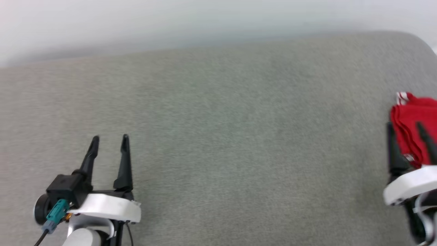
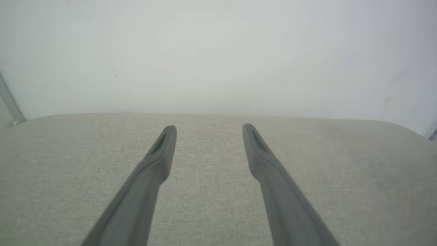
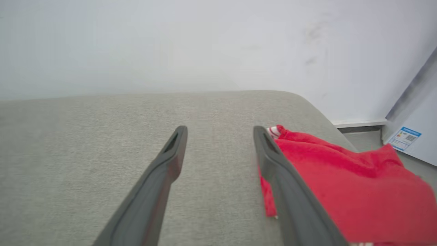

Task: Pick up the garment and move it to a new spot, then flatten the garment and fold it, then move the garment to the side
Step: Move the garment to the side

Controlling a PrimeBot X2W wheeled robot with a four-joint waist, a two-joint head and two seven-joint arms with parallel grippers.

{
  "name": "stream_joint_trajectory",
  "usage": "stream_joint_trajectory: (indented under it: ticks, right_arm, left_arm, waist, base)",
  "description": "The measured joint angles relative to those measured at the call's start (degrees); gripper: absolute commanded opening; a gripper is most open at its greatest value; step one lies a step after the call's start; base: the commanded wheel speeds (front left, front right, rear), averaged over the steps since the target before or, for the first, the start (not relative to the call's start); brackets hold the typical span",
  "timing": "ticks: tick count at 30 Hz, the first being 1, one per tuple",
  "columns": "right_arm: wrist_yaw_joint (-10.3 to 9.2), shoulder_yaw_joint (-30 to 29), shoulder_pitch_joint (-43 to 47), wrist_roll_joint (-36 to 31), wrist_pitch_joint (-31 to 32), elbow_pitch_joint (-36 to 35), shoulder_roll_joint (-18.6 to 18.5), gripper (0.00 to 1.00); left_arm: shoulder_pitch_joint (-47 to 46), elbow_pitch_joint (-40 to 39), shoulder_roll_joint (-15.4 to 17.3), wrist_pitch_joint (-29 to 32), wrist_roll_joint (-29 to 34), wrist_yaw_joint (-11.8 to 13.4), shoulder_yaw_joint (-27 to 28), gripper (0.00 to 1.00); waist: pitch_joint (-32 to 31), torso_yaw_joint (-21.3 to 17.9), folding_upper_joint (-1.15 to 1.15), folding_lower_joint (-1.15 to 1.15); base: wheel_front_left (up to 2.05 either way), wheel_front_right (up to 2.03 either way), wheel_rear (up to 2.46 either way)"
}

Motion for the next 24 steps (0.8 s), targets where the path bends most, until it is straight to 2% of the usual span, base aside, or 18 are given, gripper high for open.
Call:
stream_joint_trajectory:
  ticks: [4,8,17,24]
  right_arm:
    - [0.0,1.1,3.2,-1.1,-0.3,-4.7,4.4,1.0]
    - [0.0,2.7,6.6,-2.1,0.0,-7.8,6.6,1.0]
    - [-0.01,6.6,14.7,-3.6,2.6,-13.0,8.1,1.0]
    - [-0.01,7.1,15.8,-4.1,3.9,-14.9,8.2,1.0]
  left_arm:
    - [1.4,1.0,0.6,-0.3,-0.1,0.3,1.6,1.0]
    - [2.9,2.1,1.1,-0.4,0.1,0.5,2.4,1.0]
    - [7.4,4.4,0.6,-0.5,1.1,-0.1,0.3,1.0]
    - [8.4,5.6,-0.2,-0.5,1.0,-0.3,-0.3,1.0]
  waist:
    - [-2.3,2.8,0.0,0.0]
    - [-4.6,4.5,0.0,0.0]
    - [-10.3,5.4,0.0,0.0]
    - [-11.8,4.9,0.0,0.0]
  base:
    - [0.0,0.0,0.0]
    - [0.0,0.0,0.0]
    - [0.0,0.0,0.0]
    - [0.0,0.0,0.0]
